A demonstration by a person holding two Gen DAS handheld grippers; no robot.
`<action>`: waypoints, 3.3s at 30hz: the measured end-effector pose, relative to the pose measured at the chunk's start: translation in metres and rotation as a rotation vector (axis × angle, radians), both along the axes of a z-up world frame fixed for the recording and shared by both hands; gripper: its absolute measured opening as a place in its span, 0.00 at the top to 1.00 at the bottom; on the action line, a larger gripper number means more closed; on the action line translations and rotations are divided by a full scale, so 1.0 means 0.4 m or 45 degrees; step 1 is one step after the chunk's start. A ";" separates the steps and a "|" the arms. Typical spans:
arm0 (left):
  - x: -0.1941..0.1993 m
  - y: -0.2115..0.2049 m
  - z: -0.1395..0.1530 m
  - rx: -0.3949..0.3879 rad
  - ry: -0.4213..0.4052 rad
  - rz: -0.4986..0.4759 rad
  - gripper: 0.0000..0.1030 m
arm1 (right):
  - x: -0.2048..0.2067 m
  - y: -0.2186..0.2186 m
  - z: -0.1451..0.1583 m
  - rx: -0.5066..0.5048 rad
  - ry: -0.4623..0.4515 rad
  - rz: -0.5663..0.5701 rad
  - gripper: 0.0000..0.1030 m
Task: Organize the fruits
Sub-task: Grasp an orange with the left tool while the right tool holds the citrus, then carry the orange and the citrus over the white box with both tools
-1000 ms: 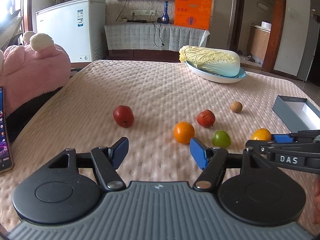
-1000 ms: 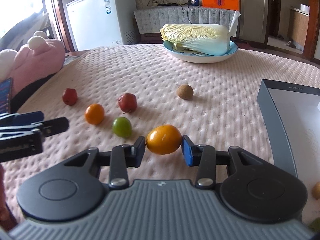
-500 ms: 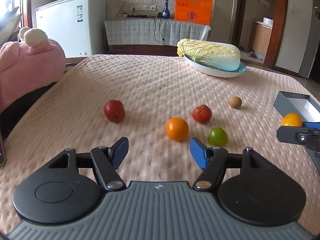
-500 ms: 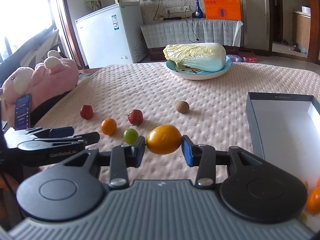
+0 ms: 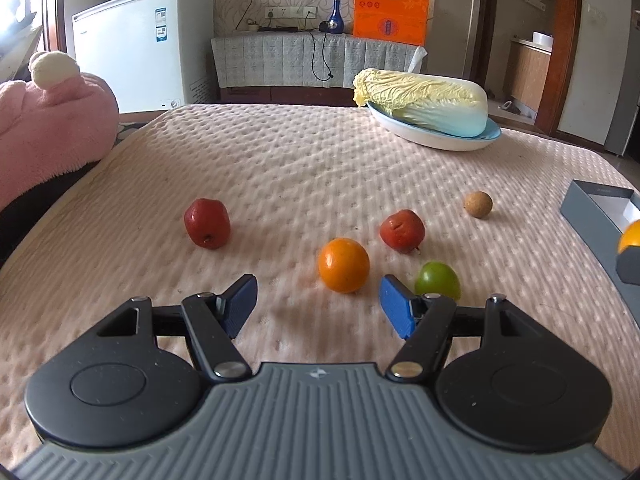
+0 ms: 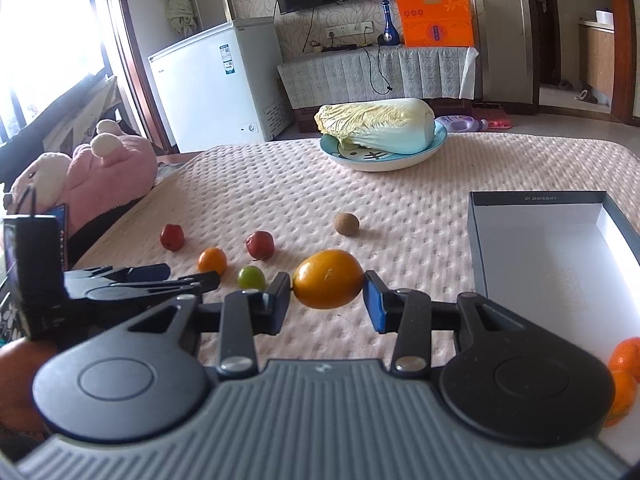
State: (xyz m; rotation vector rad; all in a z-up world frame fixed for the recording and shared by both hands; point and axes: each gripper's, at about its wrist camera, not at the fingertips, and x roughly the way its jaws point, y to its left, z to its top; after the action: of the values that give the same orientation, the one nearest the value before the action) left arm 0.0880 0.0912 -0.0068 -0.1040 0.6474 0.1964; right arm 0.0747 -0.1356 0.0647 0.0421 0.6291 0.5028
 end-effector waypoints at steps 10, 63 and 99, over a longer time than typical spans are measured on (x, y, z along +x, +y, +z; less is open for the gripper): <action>0.048 -0.006 -0.015 -0.019 0.028 -0.012 0.29 | 0.001 0.003 0.010 0.016 -0.006 0.018 0.59; -0.157 -0.100 0.140 0.061 -0.136 -0.079 0.67 | -0.064 0.037 0.003 0.014 -0.015 0.061 0.59; -0.187 -0.318 0.150 0.005 -0.156 -0.275 0.67 | -0.226 -0.168 0.039 -0.043 -0.126 -0.039 0.59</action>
State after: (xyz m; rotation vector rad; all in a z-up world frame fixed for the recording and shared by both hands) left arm 0.0132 -0.0360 0.0531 -0.0417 0.5320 -0.0168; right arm -0.0156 -0.2028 0.0803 -0.0048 0.5388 0.4618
